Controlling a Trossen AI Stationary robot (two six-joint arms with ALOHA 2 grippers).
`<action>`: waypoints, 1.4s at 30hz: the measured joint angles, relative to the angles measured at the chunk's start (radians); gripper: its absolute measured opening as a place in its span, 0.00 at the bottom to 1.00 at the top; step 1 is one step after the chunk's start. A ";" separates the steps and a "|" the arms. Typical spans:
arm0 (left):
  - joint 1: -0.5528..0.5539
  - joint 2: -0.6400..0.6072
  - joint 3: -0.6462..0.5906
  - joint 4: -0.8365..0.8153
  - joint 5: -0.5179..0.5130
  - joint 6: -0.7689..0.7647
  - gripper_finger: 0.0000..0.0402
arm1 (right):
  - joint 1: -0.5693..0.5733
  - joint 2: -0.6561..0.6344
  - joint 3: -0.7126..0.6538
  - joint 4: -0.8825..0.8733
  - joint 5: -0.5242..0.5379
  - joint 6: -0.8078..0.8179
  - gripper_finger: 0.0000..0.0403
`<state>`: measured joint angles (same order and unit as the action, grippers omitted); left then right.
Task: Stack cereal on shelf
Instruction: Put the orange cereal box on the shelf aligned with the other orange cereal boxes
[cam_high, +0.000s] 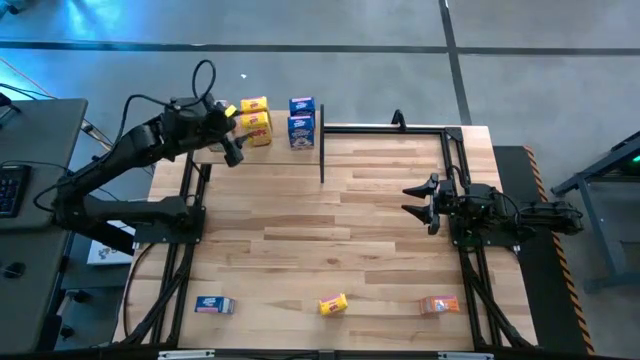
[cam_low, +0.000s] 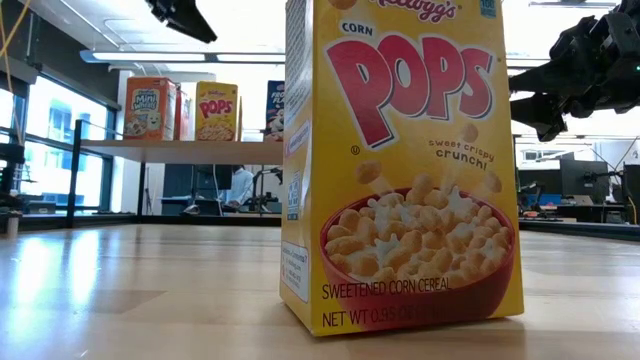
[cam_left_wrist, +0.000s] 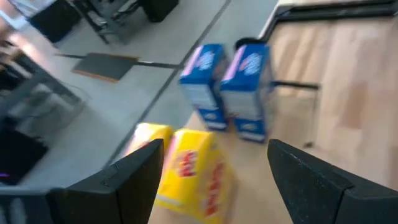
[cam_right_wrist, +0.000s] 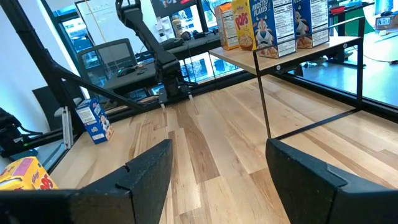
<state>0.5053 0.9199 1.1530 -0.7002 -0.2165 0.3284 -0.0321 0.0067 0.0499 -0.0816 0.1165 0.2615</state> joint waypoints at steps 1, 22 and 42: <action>-0.019 0.001 0.000 0.000 0.000 -0.028 0.69 | 0.000 0.000 0.000 0.000 0.000 0.000 0.62; -0.363 0.120 0.000 0.009 0.001 -0.351 0.69 | 0.000 0.000 0.000 0.000 0.000 0.000 0.62; -0.546 0.310 0.001 0.208 0.001 -0.432 0.69 | 0.000 0.000 0.000 0.000 0.000 0.000 0.62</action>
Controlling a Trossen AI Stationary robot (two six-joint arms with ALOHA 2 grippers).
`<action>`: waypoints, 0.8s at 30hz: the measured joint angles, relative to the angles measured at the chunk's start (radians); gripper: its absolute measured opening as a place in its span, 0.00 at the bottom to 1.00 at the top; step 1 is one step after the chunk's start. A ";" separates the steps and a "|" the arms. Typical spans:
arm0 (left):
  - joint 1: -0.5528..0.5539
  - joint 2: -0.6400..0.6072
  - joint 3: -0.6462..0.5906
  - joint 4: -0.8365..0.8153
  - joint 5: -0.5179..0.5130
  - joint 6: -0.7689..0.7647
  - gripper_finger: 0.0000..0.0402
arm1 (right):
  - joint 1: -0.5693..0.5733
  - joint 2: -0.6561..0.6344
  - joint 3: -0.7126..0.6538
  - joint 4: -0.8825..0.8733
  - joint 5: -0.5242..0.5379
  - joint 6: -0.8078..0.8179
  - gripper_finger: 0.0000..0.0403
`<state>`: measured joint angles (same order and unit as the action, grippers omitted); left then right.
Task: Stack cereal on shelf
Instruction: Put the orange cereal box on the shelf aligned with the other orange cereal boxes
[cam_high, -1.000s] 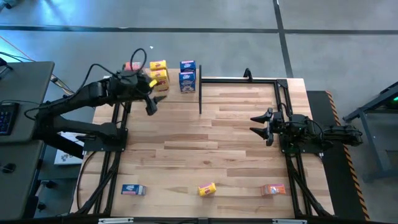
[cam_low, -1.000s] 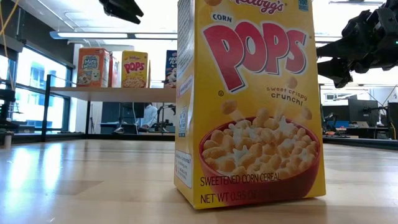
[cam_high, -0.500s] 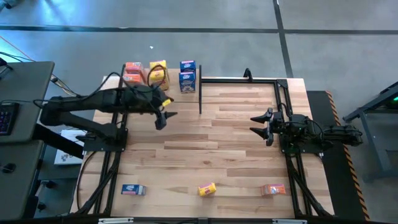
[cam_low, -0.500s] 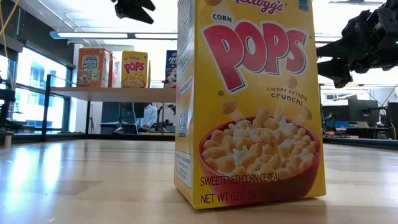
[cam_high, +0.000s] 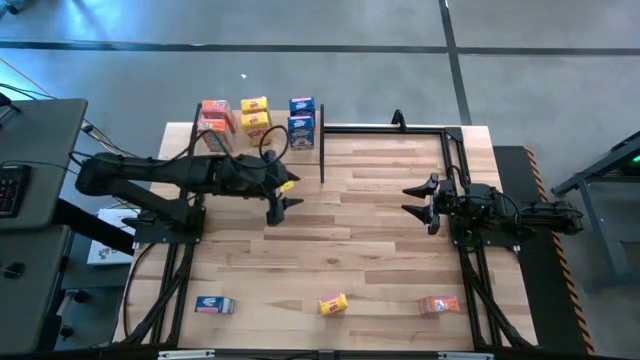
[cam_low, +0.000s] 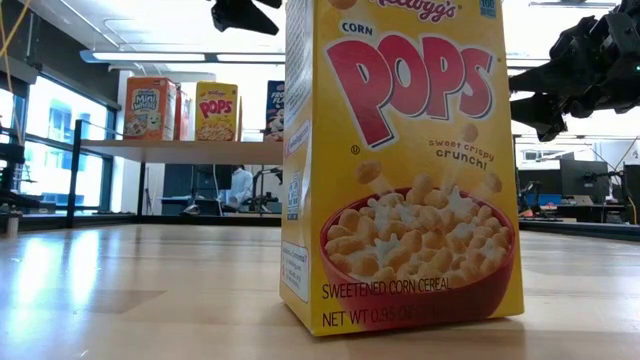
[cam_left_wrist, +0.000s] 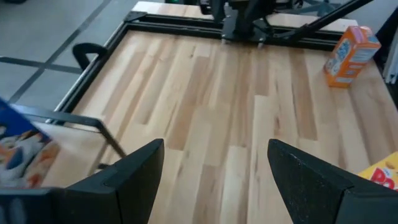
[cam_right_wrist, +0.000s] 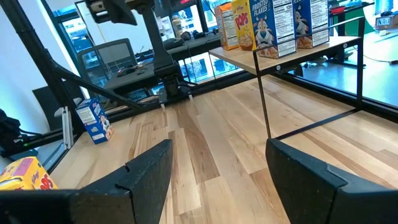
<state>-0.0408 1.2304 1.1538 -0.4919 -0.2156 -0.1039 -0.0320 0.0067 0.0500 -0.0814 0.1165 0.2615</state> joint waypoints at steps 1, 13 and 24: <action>-0.006 0.009 0.000 0.015 0.000 0.000 0.69 | 0.000 0.000 0.000 0.000 0.000 0.000 0.62; -0.045 0.084 0.000 0.136 -0.003 -0.026 0.69 | 0.000 0.000 -0.001 0.005 -0.007 0.029 0.62; -0.047 0.097 0.000 0.170 -0.004 -0.027 0.69 | 0.000 0.001 0.037 0.063 -0.114 -0.036 0.62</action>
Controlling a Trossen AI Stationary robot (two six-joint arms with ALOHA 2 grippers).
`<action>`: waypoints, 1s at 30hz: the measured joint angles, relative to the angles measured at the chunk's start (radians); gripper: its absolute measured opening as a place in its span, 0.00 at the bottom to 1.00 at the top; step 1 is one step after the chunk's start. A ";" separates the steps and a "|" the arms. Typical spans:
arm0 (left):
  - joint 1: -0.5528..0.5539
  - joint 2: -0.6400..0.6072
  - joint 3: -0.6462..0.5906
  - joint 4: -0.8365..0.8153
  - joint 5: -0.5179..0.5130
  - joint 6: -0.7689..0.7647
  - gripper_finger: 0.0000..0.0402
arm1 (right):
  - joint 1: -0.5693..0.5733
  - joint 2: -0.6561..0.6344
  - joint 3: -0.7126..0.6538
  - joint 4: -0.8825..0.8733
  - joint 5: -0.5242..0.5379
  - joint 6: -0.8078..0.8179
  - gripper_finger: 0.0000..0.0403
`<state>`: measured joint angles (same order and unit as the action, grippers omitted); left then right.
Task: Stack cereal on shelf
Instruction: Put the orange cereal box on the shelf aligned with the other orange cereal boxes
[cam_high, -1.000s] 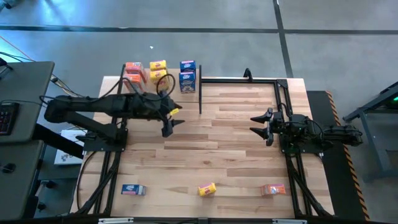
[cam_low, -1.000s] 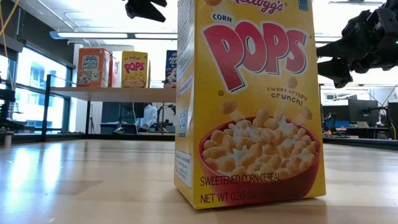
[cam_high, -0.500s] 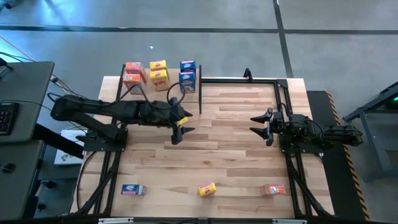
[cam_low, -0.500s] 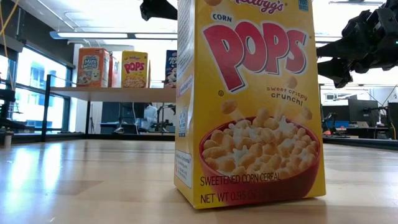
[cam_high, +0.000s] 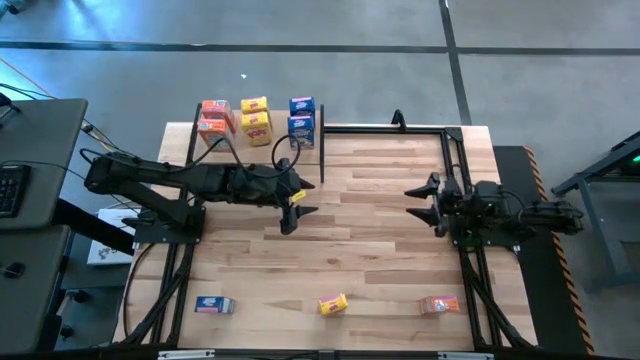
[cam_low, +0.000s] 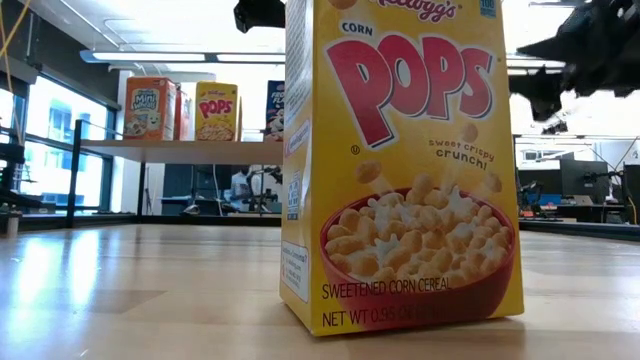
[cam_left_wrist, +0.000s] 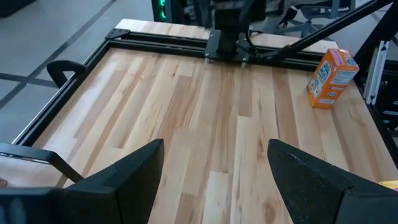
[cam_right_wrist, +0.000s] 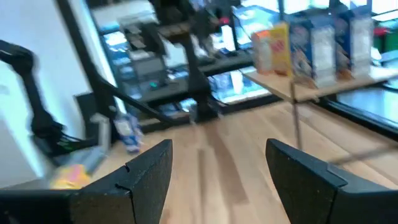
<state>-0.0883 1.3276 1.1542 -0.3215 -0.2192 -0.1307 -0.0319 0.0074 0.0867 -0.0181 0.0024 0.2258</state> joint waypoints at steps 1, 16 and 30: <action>0.000 0.000 0.000 0.000 0.000 0.000 0.69 | 0.000 0.000 0.017 -0.004 -0.018 0.001 0.62; 0.000 -0.001 0.000 -0.002 0.000 0.001 0.69 | 0.000 0.271 0.544 -0.572 -0.066 0.059 0.67; 0.000 -0.001 0.000 -0.003 0.000 0.002 0.69 | 0.006 0.657 0.912 -1.031 -0.221 0.141 0.67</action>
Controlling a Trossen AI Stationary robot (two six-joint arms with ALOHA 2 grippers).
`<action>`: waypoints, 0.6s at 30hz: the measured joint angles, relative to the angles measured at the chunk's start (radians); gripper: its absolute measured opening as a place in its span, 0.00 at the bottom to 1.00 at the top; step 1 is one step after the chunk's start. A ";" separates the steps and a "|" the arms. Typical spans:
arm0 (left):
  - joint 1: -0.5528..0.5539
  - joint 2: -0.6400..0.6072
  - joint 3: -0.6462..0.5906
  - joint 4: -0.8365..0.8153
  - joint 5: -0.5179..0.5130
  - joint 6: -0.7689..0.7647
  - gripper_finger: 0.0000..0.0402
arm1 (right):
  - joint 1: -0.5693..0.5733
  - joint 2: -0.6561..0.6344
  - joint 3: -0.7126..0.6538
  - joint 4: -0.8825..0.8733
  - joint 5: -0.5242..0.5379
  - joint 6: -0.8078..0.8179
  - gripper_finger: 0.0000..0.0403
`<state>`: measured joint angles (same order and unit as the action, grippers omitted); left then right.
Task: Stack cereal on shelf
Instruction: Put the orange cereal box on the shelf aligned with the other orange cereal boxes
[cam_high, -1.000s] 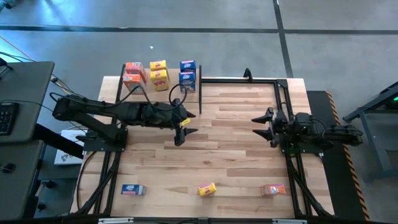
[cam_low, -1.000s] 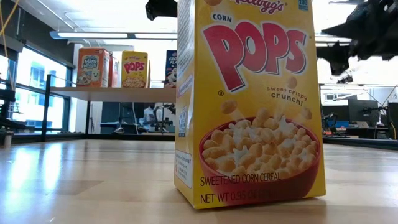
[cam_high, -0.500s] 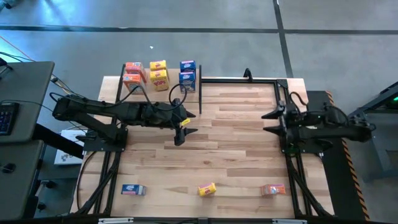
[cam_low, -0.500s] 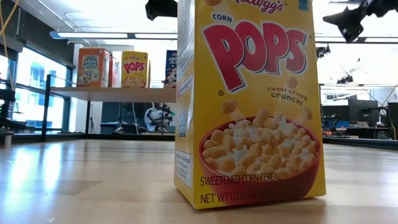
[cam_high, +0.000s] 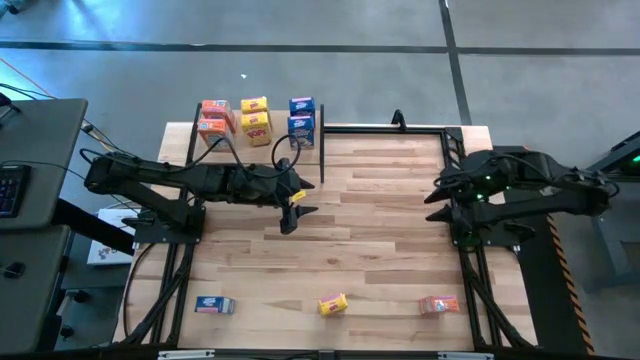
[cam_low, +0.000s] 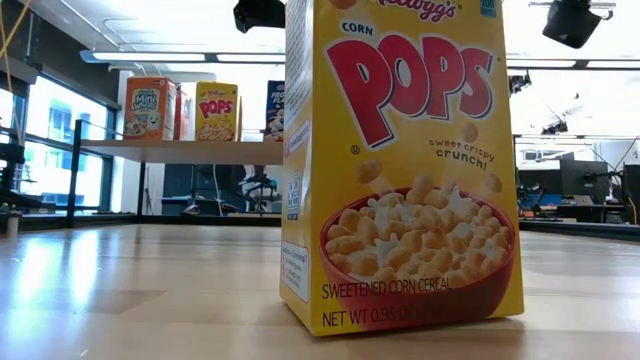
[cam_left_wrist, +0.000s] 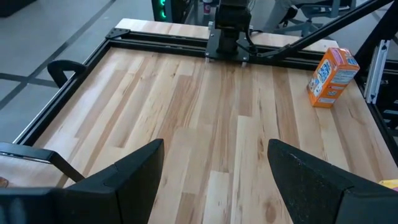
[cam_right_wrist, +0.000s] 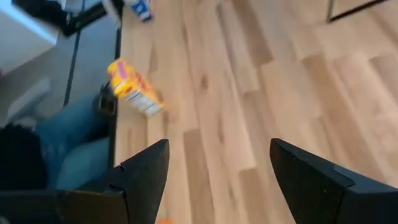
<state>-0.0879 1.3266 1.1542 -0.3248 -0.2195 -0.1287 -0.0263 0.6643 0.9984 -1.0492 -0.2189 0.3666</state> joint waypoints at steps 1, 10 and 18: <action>0.000 0.000 0.000 0.000 0.000 0.000 0.69 | 0.008 0.021 0.021 -0.022 -0.010 0.000 0.67; 0.001 0.000 0.000 0.000 0.000 0.002 0.69 | 0.203 0.172 0.146 -0.196 0.054 0.165 0.67; 0.001 0.000 0.000 0.000 0.000 0.002 0.69 | 0.462 0.290 0.146 -0.197 0.119 0.353 0.67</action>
<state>-0.0872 1.3266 1.1538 -0.3248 -0.2199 -0.1272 0.4355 0.9548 1.1442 -1.2463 -0.0998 0.7201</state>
